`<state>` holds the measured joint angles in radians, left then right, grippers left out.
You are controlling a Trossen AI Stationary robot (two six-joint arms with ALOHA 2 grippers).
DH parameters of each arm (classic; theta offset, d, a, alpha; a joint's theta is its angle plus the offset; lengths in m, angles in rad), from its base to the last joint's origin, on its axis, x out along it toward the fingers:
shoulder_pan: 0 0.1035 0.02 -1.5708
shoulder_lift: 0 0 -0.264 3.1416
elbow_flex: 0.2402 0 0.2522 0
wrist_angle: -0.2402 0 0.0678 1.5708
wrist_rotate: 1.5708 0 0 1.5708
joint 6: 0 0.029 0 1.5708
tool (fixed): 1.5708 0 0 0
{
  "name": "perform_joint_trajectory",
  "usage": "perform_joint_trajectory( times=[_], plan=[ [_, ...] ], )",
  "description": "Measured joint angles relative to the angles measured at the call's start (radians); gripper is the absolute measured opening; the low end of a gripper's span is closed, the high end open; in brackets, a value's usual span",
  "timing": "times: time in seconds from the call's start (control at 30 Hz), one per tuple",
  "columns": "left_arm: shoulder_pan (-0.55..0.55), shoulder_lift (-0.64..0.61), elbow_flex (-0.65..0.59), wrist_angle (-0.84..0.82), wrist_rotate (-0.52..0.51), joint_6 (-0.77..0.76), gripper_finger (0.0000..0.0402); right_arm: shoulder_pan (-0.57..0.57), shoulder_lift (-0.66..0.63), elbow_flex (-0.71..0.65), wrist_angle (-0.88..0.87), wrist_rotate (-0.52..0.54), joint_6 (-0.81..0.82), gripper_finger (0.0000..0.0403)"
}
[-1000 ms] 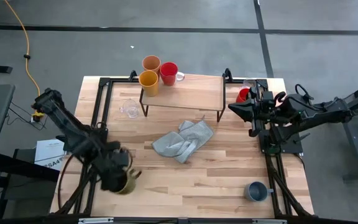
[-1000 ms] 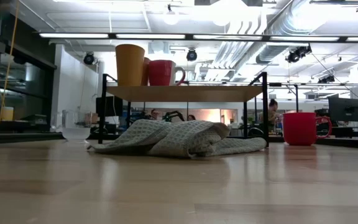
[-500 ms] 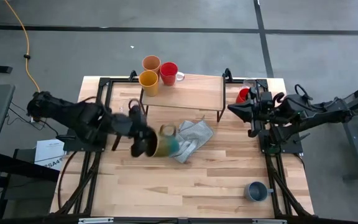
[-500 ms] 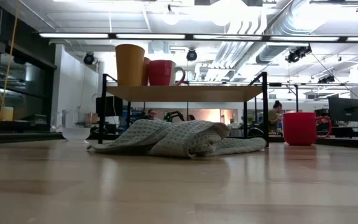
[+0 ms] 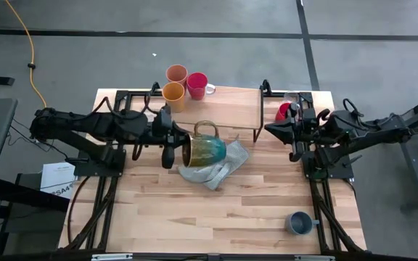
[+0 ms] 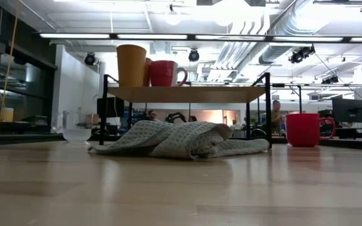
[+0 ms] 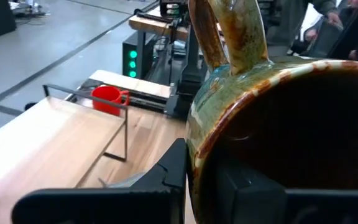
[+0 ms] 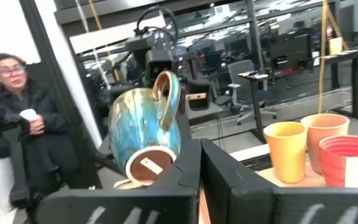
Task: Stack small to large cups/mugs on shelf
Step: Put the green mug on the shelf
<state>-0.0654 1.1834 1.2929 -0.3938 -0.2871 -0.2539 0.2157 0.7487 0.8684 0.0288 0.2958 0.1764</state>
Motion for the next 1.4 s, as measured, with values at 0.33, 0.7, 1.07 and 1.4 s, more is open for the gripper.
perform_joint_trajectory(
  times=[0.33,0.7,1.07,1.4],
  plan=[
    [0.000,-0.095,-0.222,0.358,0.016,-0.024,0.0024,0.000,0.053,0.000,0.000,-0.070,0.002,0.0000],
    [0.000,-0.149,-0.313,0.480,0.011,-0.070,0.0024,0.000,0.069,0.000,0.005,-0.122,-0.001,0.0000],
    [0.000,-0.148,-0.313,0.481,0.008,-0.072,0.0023,0.000,0.069,0.000,0.005,-0.123,-0.002,0.0000],
    [0.000,-0.148,-0.313,0.474,-0.047,-0.069,0.0023,0.000,0.069,0.000,0.005,-0.123,-0.002,0.0000]
  ],
)
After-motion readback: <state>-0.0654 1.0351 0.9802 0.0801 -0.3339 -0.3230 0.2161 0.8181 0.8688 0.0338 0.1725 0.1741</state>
